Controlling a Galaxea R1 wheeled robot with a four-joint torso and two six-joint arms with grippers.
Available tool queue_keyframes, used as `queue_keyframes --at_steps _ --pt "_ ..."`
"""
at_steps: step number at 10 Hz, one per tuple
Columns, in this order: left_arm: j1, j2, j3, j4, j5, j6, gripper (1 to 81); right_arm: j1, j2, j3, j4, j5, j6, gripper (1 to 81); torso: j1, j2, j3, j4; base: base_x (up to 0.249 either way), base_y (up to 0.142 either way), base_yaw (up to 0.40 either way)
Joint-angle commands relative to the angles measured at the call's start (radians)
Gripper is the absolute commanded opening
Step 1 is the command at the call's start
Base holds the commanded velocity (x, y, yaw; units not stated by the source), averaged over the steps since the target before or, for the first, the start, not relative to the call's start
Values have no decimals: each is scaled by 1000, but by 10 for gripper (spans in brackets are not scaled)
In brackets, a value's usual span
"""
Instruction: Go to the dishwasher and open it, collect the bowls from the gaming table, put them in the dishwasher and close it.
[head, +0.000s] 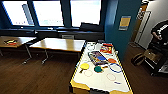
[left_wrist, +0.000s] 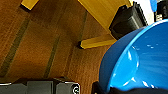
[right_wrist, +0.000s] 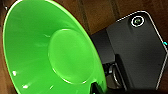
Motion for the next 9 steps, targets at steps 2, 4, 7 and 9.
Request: queue_keyframes --at_steps 2,4,7,9 --pt "14 -29 38 103 -36 7 10 19 8 -71 -14 -95 -4 10 0 0 0 0 0 0 0" --pt "100 -32 25 187 -65 7 10 2 68 -165 -17 -95 -7 10 0 0 0 0 0 0 0" --pt "196 -23 -8 266 -99 7 10 -4 180 -320 -36 -108 -7 10 0 0 0 0 0 0 0" --pt "234 3 -67 292 -101 7 10 -4 228 -376 -45 -111 -7 10 0 0 37 0 0 0 0"
